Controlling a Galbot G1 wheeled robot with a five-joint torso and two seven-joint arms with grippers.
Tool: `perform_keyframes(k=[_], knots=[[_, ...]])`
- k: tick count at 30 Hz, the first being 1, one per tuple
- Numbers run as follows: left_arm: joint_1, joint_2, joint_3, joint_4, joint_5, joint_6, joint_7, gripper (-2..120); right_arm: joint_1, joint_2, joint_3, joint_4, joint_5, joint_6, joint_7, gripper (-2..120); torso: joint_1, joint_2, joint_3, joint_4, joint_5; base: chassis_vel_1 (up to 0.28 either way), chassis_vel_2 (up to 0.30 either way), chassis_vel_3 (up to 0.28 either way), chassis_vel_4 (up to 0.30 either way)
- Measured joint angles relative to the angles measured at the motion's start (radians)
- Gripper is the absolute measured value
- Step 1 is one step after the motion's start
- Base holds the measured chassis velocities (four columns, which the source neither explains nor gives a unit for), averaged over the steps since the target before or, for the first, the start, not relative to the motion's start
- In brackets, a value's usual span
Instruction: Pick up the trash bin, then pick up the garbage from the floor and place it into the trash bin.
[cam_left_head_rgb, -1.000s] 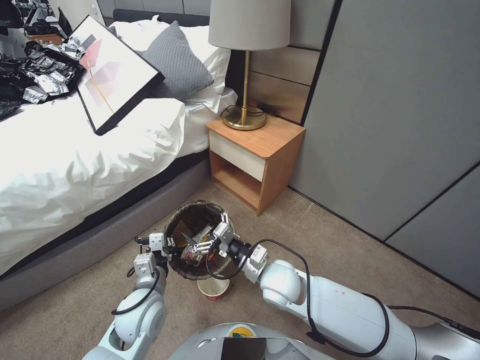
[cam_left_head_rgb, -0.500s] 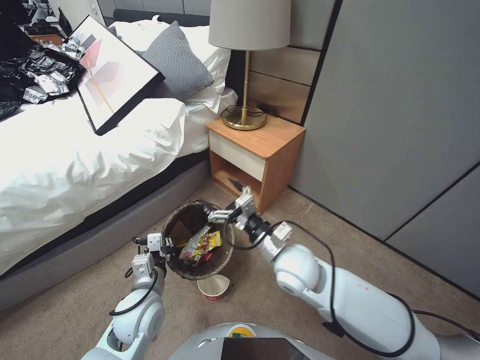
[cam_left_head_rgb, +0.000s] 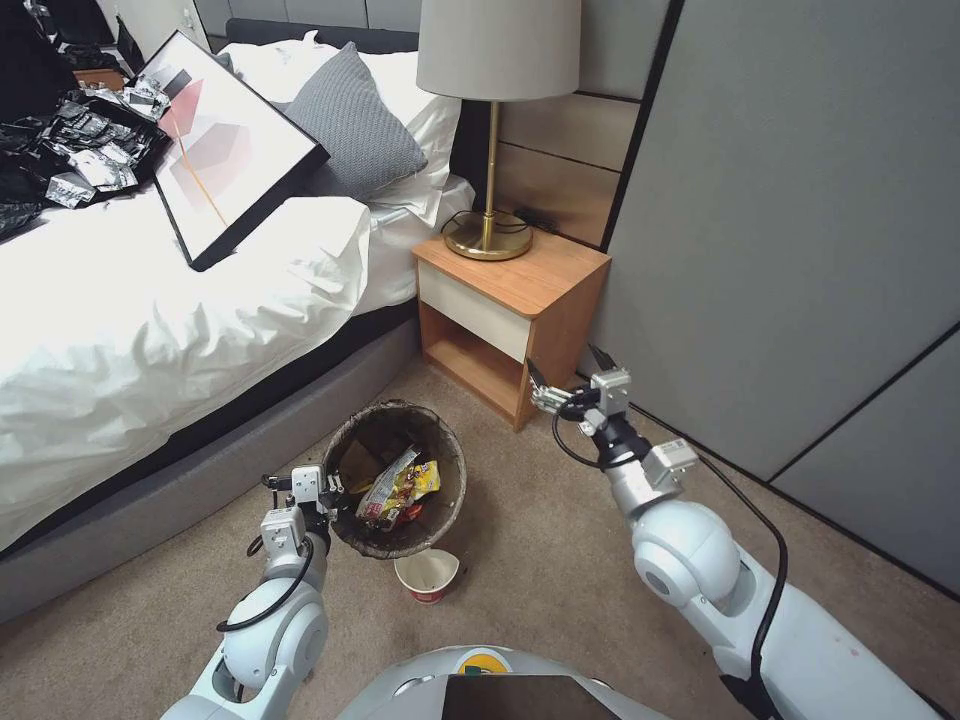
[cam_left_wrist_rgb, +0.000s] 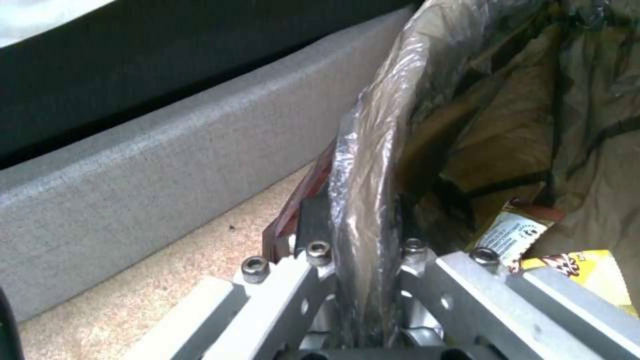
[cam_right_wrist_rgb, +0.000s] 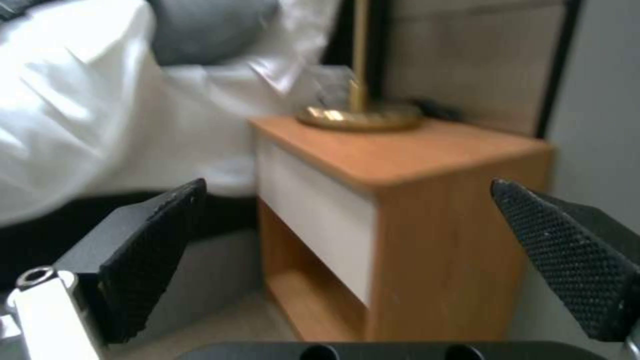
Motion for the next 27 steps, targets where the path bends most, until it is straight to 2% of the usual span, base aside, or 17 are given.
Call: perform_keyframes(k=[2,10,27], knots=[[-0.001,0.000,-0.005,0.001,-0.001,-0.002,0.000,0,-0.055,0.036,0.028,-0.043,-0.060,0.032,-0.006,100,0.000,0.000,0.000,-0.0002,0.0001,0.000,0.000,0.000,0.000],[0.000,-0.001,-0.007,0.001,0.001,-0.005,-0.001,0,-0.125,0.107,0.055,-0.129,-0.192,0.094,-0.011,100,0.000,0.000,0.000,0.0000,0.0000,0.000,0.000,0.000,0.000],[0.003,0.001,-0.007,-0.004,-0.013,-0.011,-0.018,0,-0.152,0.163,0.062,-0.144,-0.235,0.113,0.001,100,0.000,0.000,0.000,0.0000,-0.0001,0.000,0.000,0.000,0.000]])
